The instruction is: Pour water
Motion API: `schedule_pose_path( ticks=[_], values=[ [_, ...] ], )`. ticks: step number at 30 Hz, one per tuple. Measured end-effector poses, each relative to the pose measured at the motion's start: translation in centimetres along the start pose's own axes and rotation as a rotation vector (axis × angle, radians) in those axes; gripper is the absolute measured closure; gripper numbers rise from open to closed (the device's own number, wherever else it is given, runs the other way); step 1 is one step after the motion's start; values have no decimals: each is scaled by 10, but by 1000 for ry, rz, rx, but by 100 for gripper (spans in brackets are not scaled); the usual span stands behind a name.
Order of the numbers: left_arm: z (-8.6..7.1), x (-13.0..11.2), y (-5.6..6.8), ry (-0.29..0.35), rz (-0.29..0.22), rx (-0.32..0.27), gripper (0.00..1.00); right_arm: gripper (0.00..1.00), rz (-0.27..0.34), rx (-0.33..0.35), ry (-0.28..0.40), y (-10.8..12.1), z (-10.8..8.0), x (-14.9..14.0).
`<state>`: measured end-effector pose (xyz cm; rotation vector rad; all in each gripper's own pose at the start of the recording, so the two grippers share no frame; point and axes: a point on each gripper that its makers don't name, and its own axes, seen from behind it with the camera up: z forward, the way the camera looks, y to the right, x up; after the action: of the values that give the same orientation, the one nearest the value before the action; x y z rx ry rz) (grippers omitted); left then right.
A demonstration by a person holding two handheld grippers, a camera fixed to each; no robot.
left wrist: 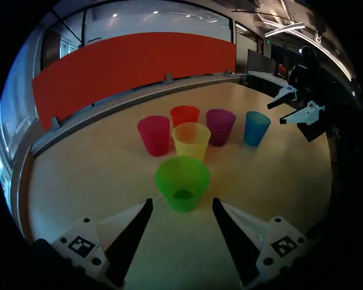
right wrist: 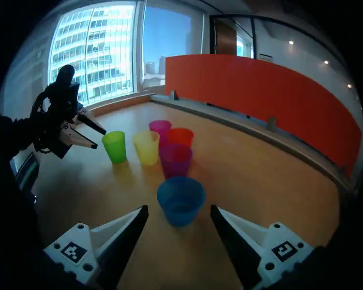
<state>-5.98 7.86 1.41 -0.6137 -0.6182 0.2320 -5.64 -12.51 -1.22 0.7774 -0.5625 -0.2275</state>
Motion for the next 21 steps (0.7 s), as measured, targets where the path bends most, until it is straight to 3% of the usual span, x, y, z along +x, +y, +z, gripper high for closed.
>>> schedule_pose_path(
  ticks=[21],
  values=[
    [31, -3, -1, -46, -4, -28, 9, 0, 13, 10, -46, 4, 26, -18]
  ],
)
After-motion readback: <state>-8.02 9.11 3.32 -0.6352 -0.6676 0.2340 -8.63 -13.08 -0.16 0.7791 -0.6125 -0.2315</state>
